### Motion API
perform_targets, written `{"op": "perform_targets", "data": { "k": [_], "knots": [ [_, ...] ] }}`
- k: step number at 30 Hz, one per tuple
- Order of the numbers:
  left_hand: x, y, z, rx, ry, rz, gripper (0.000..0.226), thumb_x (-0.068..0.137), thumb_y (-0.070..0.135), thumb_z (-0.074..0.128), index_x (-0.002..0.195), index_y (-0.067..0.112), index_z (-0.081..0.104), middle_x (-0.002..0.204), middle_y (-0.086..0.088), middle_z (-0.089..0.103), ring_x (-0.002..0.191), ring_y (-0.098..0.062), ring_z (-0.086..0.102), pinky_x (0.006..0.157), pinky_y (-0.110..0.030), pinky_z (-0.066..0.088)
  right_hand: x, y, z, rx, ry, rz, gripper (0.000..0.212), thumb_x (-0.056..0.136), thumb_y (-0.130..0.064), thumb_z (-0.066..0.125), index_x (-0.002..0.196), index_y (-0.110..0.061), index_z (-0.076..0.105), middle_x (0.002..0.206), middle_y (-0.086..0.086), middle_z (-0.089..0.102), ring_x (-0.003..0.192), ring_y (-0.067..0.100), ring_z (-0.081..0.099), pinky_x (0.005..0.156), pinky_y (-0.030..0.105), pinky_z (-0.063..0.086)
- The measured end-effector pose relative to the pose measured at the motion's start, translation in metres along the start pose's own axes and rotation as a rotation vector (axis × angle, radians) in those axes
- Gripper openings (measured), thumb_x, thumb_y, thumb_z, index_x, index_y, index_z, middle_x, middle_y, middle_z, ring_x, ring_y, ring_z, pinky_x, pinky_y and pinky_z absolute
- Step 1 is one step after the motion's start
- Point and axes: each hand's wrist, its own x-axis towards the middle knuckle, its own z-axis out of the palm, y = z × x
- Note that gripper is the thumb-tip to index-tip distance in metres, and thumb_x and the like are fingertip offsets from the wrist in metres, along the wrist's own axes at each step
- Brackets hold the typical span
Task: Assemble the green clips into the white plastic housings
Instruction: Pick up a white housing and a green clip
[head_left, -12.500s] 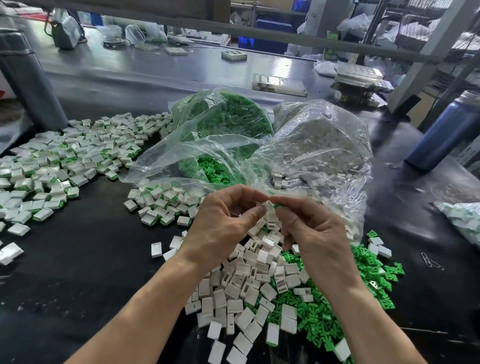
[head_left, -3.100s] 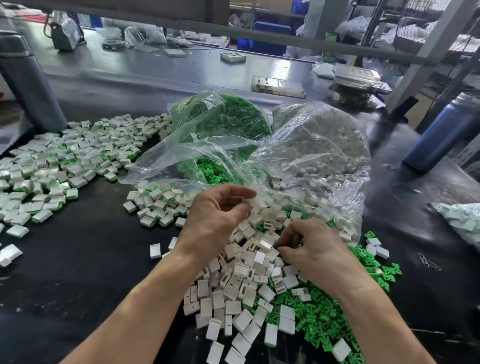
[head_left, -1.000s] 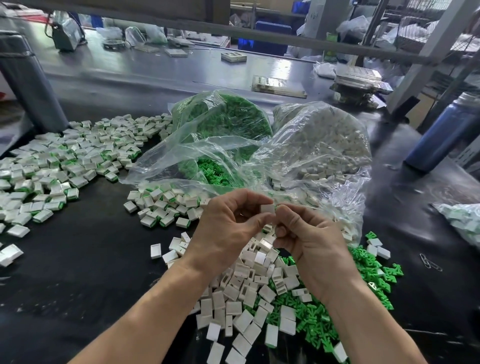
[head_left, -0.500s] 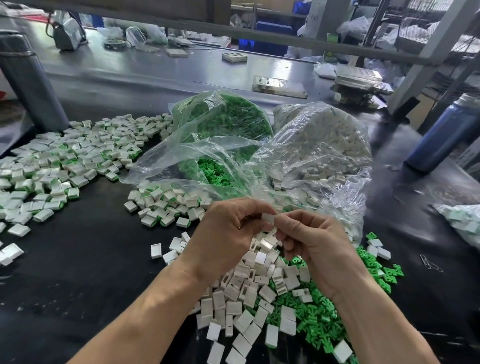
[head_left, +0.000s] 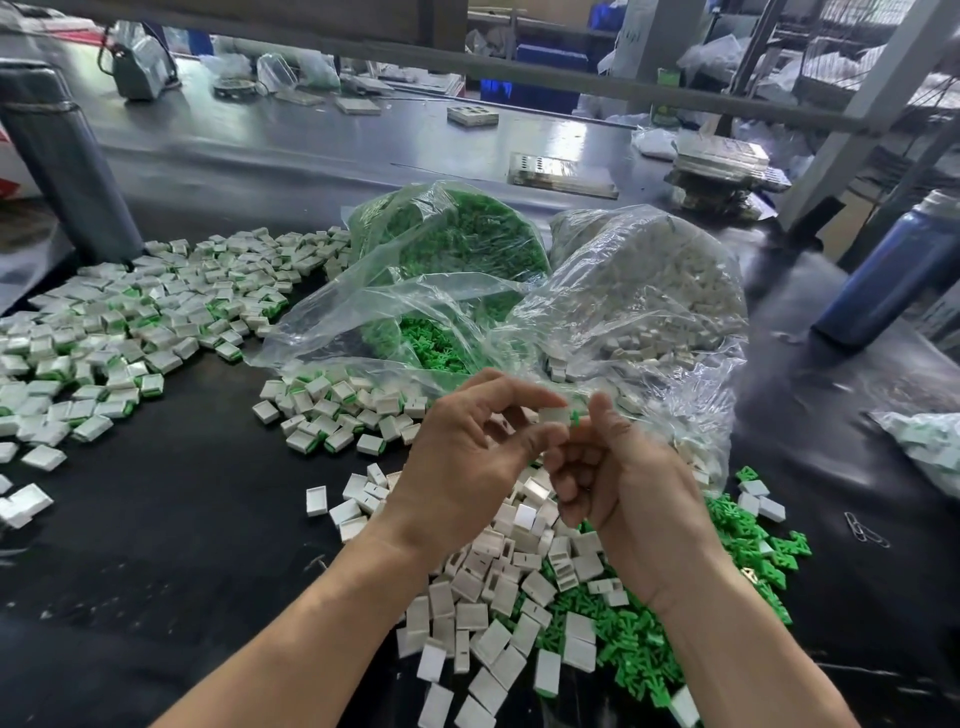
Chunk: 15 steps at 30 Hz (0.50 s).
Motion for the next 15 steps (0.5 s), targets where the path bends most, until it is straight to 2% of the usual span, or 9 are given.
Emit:
{"op": "perform_targets", "data": {
  "k": [4, 8, 11, 13, 15],
  "knots": [
    [-0.003, 0.003, 0.007, -0.123, -0.062, -0.093, 0.017, 0.086, 0.010, 0.082, 0.101, 0.018, 0.078, 0.109, -0.001, 0.068, 0.088, -0.023, 0.069, 0.078, -0.029, 0.060, 0.002, 0.010, 0.009, 0.023, 0.109, 0.054, 0.059, 0.104, -0.055, 0.048, 0.077, -0.012, 0.078, 0.063, 0.008, 0.060, 0.048, 0.019, 0.050, 0.040, 0.029, 0.040],
    [-0.006, 0.006, 0.013, -0.216, -0.139, -0.169, 0.022, 0.088, 0.007, 0.080, 0.108, 0.012, 0.072, 0.095, -0.009, 0.071, 0.074, -0.024, 0.074, 0.071, -0.034, 0.063, -0.001, 0.016, 0.012, -0.181, 0.261, -0.037, 0.062, 0.103, -0.061, 0.047, 0.063, -0.021, 0.072, 0.052, 0.000, 0.050, 0.044, 0.015, 0.043, 0.039, 0.027, 0.033],
    [-0.006, 0.008, 0.013, -0.234, -0.179, -0.195, 0.021, 0.091, 0.011, 0.077, 0.111, 0.010, 0.070, 0.093, -0.011, 0.074, 0.077, -0.030, 0.076, 0.073, -0.040, 0.065, -0.003, 0.014, 0.013, -0.273, 0.260, -0.088, 0.064, 0.103, -0.062, 0.043, 0.056, -0.023, 0.062, 0.052, -0.002, 0.044, 0.046, 0.016, 0.037, 0.040, 0.029, 0.028],
    [-0.006, 0.010, 0.012, -0.221, -0.183, -0.194, 0.019, 0.091, 0.011, 0.077, 0.109, 0.008, 0.070, 0.097, -0.010, 0.073, 0.078, -0.028, 0.077, 0.071, -0.035, 0.064, -0.004, 0.012, 0.015, -0.301, 0.249, -0.116, 0.064, 0.108, -0.056, 0.041, 0.057, -0.024, 0.062, 0.050, -0.006, 0.049, 0.043, 0.011, 0.043, 0.038, 0.024, 0.032],
    [-0.006, 0.012, 0.013, -0.211, -0.178, -0.182, 0.015, 0.091, 0.008, 0.076, 0.104, 0.005, 0.071, 0.105, -0.007, 0.072, 0.079, -0.024, 0.076, 0.069, -0.030, 0.063, -0.006, 0.011, 0.016, -0.306, 0.216, -0.158, 0.056, 0.110, -0.048, 0.038, 0.068, -0.026, 0.067, 0.049, -0.011, 0.058, 0.043, 0.000, 0.053, 0.039, 0.015, 0.039]
  ]
}}
